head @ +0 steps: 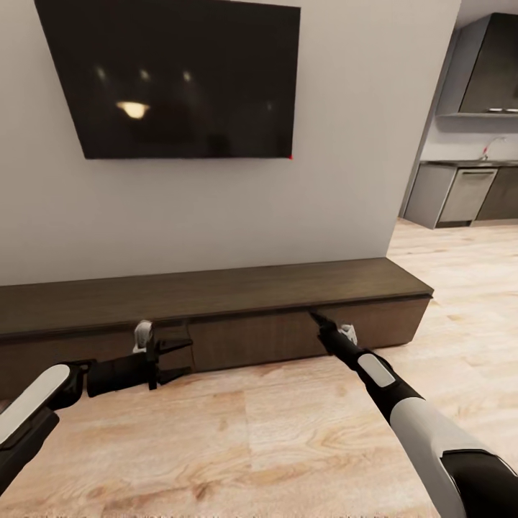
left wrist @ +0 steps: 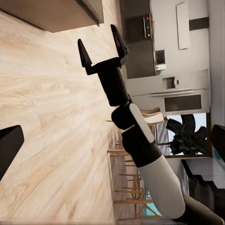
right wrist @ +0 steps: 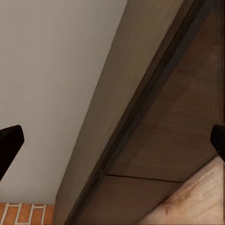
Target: Place each of the two pumpkins and all three candles from the living room inside a cabinet in the living room (use any cabinet), then make sure every cabinet is closed, and position the cauldron so it is next to a table in the living room.
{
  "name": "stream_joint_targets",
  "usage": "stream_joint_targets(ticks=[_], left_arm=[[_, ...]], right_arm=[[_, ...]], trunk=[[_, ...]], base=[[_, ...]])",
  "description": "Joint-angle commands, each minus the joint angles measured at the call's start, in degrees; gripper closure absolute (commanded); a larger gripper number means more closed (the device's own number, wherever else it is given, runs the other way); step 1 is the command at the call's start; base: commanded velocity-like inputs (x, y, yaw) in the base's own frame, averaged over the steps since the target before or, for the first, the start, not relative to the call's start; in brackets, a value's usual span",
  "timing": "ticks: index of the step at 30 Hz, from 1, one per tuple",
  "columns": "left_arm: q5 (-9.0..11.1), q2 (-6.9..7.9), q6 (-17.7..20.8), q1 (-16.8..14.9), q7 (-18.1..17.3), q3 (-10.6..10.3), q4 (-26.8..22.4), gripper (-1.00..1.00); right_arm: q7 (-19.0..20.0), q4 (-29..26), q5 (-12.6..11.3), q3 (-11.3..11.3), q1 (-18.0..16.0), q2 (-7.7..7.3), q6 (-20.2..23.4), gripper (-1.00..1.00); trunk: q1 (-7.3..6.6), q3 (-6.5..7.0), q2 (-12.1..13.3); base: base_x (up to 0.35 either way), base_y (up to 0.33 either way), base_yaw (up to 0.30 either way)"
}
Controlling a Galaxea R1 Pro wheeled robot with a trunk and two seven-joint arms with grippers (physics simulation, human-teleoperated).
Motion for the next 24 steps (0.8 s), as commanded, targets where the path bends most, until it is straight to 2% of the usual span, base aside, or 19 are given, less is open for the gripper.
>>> stream_joint_targets(ticks=[1, 7, 16, 18, 22, 24], left_arm=[[0.2, 0.03, 0.1, 0.1, -0.1, -0.1, -0.2, -1.0], [1.7, 0.07, 0.1, 0.4, -0.1, -0.1, -0.8, -1.0], [1.9, 0.09, 0.1, 0.4, -0.1, -0.1, -1.3, -1.0], [1.9, 0.09, 0.1, 0.4, -0.1, -0.1, -1.6, -1.0], [1.9, 0.09, 0.1, 0.4, -0.1, -0.1, -2.0, -1.0], [1.9, 0.09, 0.1, 0.4, -0.1, -0.1, -2.0, -1.0]], right_arm=[[0.1, 0.1, -0.6, 0.4, 0.0, -0.08, 0.1, -1.0], [0.2, 0.2, -1.0, 0.3, 0.0, -0.06, 0.4, -1.0], [0.7, 0.0, -2.3, 0.3, 0.0, 0.22, 0.0, -1.0], [2.2, 0.2, -2.7, 0.3, 0.0, 0.1, 0.1, -1.0], [8.6, 1.2, -5.1, 0.4, 0.0, -0.12, 0.3, -1.0], [10.2, 2.4, -5.7, 0.4, 0.0, -0.26, 0.3, -1.0]], trunk=[[0.01, -0.28, 0.0], [0.16, -1.61, -0.1], [0.4, -3.6, -0.2], [0.45, -4.05, -0.3], [0.55, -4.93, -0.3], [0.6, -5.38, -0.4]], base=[[0.0, 0.0, 0.0], [0.0, 0.0, 0.0], [0.0, 0.0, 0.0], [0.0, 0.0, 0.0], [0.0, 0.0, 0.0], [0.0, 0.0, 0.0]])
